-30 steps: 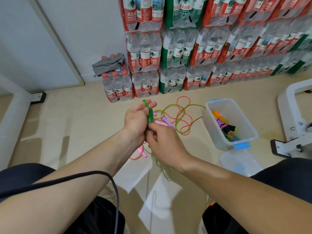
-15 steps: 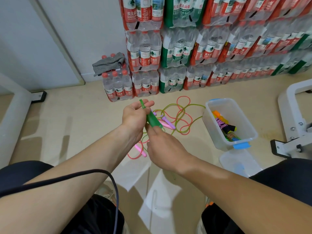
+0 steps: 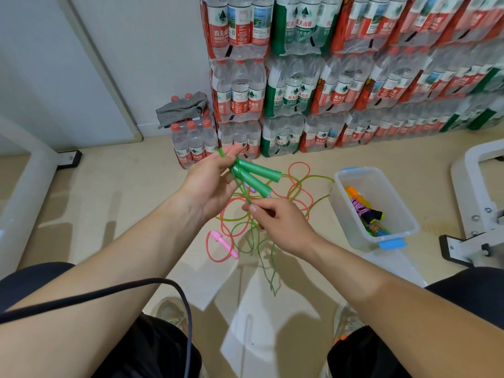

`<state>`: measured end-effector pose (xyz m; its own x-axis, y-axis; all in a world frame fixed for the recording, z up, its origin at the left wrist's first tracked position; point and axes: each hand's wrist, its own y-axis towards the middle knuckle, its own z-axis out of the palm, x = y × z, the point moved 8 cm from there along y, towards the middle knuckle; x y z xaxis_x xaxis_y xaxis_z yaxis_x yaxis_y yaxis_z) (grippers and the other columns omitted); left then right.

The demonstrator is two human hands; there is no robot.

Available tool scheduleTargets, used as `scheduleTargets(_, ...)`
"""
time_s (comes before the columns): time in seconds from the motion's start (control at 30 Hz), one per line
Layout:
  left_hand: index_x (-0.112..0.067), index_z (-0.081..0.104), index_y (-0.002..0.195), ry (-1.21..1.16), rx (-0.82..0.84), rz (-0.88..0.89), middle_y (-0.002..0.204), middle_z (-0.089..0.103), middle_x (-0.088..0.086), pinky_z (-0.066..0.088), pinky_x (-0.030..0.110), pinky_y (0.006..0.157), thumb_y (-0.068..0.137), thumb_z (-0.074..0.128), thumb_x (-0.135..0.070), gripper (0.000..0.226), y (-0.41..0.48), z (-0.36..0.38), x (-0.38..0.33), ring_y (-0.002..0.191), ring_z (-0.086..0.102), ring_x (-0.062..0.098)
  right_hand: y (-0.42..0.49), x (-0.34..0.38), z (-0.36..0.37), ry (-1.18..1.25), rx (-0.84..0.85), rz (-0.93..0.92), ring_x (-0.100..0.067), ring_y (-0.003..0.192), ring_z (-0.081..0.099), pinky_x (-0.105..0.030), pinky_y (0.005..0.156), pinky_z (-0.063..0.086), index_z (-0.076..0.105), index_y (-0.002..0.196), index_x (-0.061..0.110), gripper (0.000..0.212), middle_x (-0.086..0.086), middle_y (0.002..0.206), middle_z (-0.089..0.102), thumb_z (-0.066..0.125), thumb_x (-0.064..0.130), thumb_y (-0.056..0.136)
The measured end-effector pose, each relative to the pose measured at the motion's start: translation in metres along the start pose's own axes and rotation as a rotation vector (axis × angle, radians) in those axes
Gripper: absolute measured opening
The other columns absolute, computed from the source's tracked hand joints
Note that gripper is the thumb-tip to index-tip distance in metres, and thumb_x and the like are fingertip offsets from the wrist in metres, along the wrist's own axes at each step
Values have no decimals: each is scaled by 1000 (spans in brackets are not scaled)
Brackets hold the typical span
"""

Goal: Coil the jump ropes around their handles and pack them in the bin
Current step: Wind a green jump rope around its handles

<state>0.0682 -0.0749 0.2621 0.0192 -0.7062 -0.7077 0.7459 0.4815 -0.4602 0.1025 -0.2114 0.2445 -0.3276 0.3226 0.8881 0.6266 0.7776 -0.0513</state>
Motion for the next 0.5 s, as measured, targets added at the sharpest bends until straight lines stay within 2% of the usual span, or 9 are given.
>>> scheduleTargets(0.07,-4,62,130,-1,0,-4,126,70,5,61,29,80,99,53,-1,33,0,0,0,92,70,17,0,4,1,0,22,-26,-9,56,31,-32,59,27,58,67,23,37,10,57,33,55,30,103)
scheduleTargets(0.1,-3,63,128,-2,-7,5,122,71,5,62,28,75,97,57,-2,32,-1,-1,-1,88,72,17,-1,5,3,-16,35,-43,-9,56,30,-33,59,26,52,65,18,40,9,56,32,54,31,104)
scheduleTargets(0.2,0,64,124,27,-49,48,106,71,7,59,26,67,91,65,2,33,-1,-3,-3,75,74,17,-4,11,9,-150,40,-89,-10,53,35,-34,57,31,59,76,11,37,9,53,38,52,33,104)
scheduleTargets(0.27,2,65,121,98,-86,74,102,71,8,60,28,69,88,64,9,34,-1,-7,-3,78,74,21,-6,13,11,-282,22,-112,-10,55,42,-36,58,41,66,89,15,31,11,54,47,48,35,104)
scheduleTargets(0.33,3,66,119,147,-108,90,100,72,7,60,28,70,87,61,13,34,0,-9,-4,84,72,24,-7,13,11,-356,25,-121,-10,59,45,-39,62,46,66,98,19,28,11,58,49,44,34,105)
scheduleTargets(0.37,3,66,119,150,-107,90,102,72,7,59,28,71,88,60,13,34,1,-9,-5,85,72,25,-6,10,11,-333,39,-110,-8,59,46,-37,62,45,67,101,22,26,11,59,49,43,32,106)
scheduleTargets(0.43,2,65,121,130,-81,79,110,71,10,60,29,74,90,57,12,34,0,-6,-5,86,73,25,-3,-2,8,-121,64,-13,-4,58,48,-31,62,42,71,109,26,24,11,64,55,47,29,106)
scheduleTargets(0.5,2,66,118,114,-31,60,110,71,9,62,30,75,91,54,13,32,-4,0,-4,79,75,21,1,-18,-2,141,88,138,-2,57,51,-22,61,43,75,102,20,21,7,65,61,54,24,104)
